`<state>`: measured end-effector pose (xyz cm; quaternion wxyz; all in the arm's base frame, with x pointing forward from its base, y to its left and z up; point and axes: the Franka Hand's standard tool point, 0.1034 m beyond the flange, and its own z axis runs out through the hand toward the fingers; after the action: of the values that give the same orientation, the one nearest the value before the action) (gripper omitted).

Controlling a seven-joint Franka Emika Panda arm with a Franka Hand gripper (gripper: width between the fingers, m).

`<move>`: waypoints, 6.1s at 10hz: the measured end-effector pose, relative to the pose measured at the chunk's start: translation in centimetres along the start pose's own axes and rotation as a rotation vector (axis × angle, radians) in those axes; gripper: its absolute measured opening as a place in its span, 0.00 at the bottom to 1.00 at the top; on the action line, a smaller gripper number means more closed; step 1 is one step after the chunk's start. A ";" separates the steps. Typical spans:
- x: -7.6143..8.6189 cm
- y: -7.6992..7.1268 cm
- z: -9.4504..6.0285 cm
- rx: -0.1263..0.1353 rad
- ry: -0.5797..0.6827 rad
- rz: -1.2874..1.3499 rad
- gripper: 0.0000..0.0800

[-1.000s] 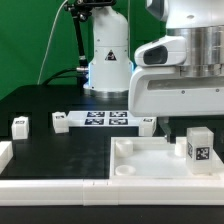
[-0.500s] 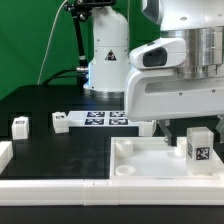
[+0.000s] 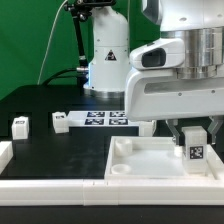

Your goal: Assemble one leg

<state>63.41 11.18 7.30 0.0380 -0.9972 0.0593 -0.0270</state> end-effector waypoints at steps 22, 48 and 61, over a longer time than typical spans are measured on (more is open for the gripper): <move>-1.1 -1.1 0.2 0.007 -0.065 0.635 0.81; -0.9 -1.1 0.1 0.045 0.009 1.235 0.36; -0.2 -1.1 -0.3 0.017 -0.008 0.359 0.81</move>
Offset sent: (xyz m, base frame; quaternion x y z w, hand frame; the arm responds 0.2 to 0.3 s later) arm -0.0170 -0.0002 -0.0004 -0.0213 -0.0025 0.3335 0.9425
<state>63.33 12.29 7.63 0.0508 -0.9703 0.2359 -0.0164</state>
